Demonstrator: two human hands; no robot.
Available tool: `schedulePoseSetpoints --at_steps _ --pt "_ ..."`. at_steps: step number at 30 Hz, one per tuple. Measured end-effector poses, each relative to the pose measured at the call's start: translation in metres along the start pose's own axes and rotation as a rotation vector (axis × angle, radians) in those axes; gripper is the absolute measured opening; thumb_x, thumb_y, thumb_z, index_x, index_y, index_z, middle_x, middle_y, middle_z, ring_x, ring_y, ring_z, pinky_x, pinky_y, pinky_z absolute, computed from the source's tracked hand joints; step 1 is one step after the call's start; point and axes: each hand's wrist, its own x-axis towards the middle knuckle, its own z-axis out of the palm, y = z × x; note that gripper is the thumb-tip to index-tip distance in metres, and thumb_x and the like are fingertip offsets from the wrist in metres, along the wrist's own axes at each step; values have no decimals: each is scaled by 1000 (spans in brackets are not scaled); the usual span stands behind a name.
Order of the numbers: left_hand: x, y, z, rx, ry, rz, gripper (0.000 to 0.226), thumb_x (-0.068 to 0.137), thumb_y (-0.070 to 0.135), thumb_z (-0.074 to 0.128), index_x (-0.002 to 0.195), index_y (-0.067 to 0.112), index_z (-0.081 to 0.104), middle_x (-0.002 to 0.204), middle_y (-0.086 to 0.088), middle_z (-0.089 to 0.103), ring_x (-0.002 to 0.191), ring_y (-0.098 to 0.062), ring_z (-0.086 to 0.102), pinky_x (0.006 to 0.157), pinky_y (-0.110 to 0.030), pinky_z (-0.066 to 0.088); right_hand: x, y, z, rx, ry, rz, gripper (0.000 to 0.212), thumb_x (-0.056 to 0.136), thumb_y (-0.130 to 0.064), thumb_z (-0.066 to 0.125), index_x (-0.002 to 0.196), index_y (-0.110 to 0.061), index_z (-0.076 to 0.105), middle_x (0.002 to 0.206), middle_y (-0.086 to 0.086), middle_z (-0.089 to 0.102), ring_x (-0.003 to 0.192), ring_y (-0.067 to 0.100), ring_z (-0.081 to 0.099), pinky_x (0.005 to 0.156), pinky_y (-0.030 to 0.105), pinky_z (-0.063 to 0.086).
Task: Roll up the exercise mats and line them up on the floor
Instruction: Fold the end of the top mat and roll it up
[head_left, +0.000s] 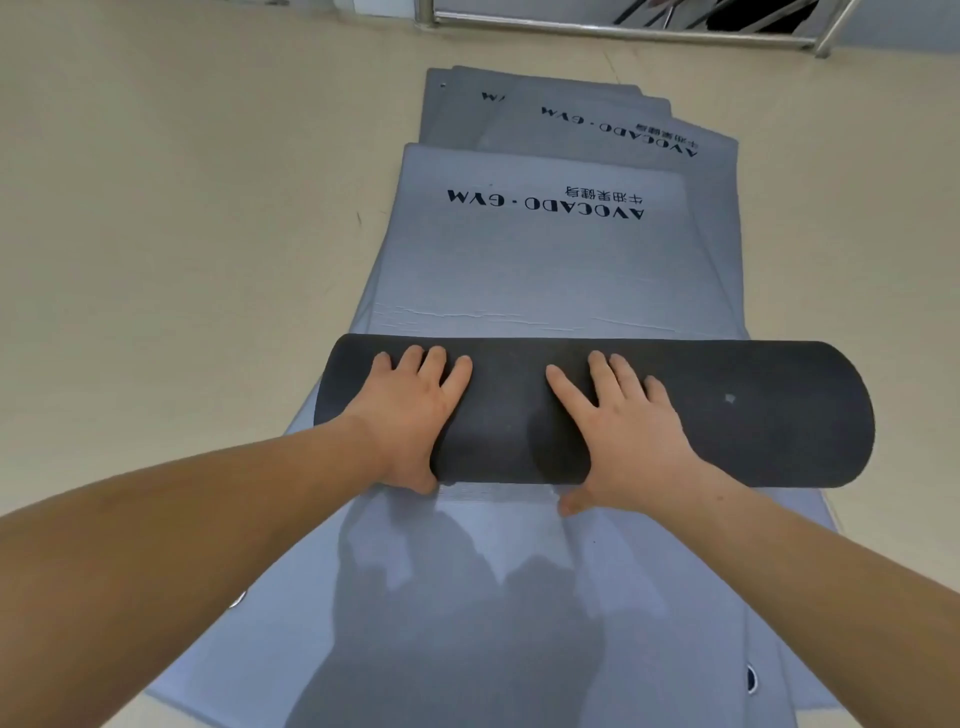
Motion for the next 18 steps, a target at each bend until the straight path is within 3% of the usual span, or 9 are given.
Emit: schedulePoseSetpoints --at_steps 4,8,11,14,16,18 --pt "5 -6 -18 -15 -10 31 114 52 65 78 146 22 29 125 -4 52 111 -27 56 88 -44 50 7 8 3 -5 171 -11 133 57 -84 72 162 -39 3 165 13 23 151 33 23 115 51 30" --pt "-9 6 -39 -132 -86 41 93 50 65 79 126 26 43 101 5 58 85 -20 61 71 -37 53 6 24 -15 63 82 -84 131 44 -75 84 153 -42 19 144 2 43 134 27 43 104 49 41" --pt "-29 31 -52 -318 -253 74 85 50 66 84 118 29 48 94 7 63 81 -17 64 75 -39 61 -6 44 -35 130 -172 -165 127 39 -61 94 145 -49 25 132 -9 47 120 23 53 100 46 48" --pt "-41 45 -58 -617 -564 57 76 52 58 94 114 35 57 104 12 70 91 -15 72 83 -39 64 -17 50 -49 239 -453 -167 122 47 -35 100 146 -53 32 140 -13 47 124 22 53 102 46 50" --pt "-42 40 -48 -819 -740 39 69 59 47 99 117 35 63 109 14 75 97 -13 76 89 -36 64 -20 46 -53 225 -461 -161 114 56 -30 96 149 -54 33 145 -8 41 130 23 47 104 48 50" --pt "-40 27 -32 -927 -770 33 67 64 41 99 122 35 66 112 14 78 101 -12 77 96 -36 61 -26 43 -62 194 -331 -168 98 67 -35 91 148 -48 36 138 -6 35 124 22 45 100 48 51"
